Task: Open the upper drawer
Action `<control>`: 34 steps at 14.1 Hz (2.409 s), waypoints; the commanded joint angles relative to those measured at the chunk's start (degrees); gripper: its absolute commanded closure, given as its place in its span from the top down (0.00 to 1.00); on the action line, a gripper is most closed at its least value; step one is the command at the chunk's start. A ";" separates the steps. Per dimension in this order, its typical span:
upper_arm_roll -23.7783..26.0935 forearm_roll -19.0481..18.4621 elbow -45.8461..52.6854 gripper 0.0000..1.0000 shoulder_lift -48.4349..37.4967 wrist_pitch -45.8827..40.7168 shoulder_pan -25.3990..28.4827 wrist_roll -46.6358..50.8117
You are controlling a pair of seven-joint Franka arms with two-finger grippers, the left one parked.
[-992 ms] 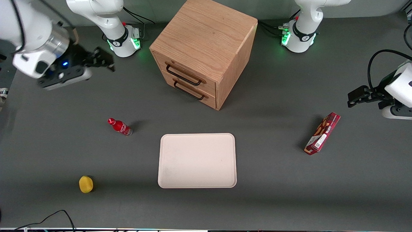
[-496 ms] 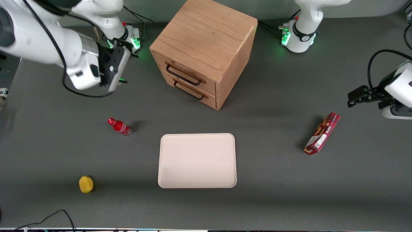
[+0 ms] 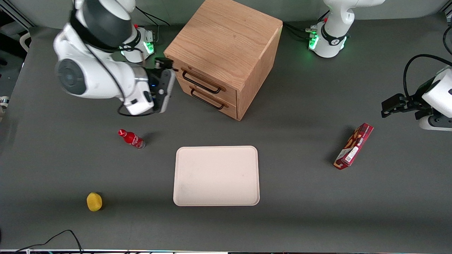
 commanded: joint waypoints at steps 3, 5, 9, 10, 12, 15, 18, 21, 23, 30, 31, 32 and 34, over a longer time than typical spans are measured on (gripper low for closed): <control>1.36 1.45 -8.84 1.00 -1.33 8.45 -0.14 1.97; 1.36 1.45 -10.60 1.00 -0.71 10.92 -0.05 3.90; 2.94 1.53 -14.38 1.00 -0.62 16.28 -0.14 5.30; 3.46 1.45 -15.00 1.00 -0.53 17.42 -0.05 6.62; 4.69 1.54 -15.79 1.00 -0.44 18.40 -0.14 6.90; 4.78 1.54 -16.40 1.00 -0.36 18.84 -0.14 6.90; 5.58 1.54 -18.25 1.00 -0.53 21.64 -0.05 6.90; 5.93 1.54 -18.61 1.00 0.17 22.88 -0.05 6.90; 5.84 0.84 -18.43 1.00 0.34 23.23 -0.23 6.81; 4.79 -5.75 -11.94 1.00 7.10 24.20 -0.66 6.90; 4.35 -7.50 -10.45 1.00 8.07 23.94 -0.75 6.98; 4.17 -8.91 -9.13 1.00 9.04 23.68 -0.75 7.07; 3.73 -9.19 -7.36 1.00 10.27 23.50 -0.84 6.99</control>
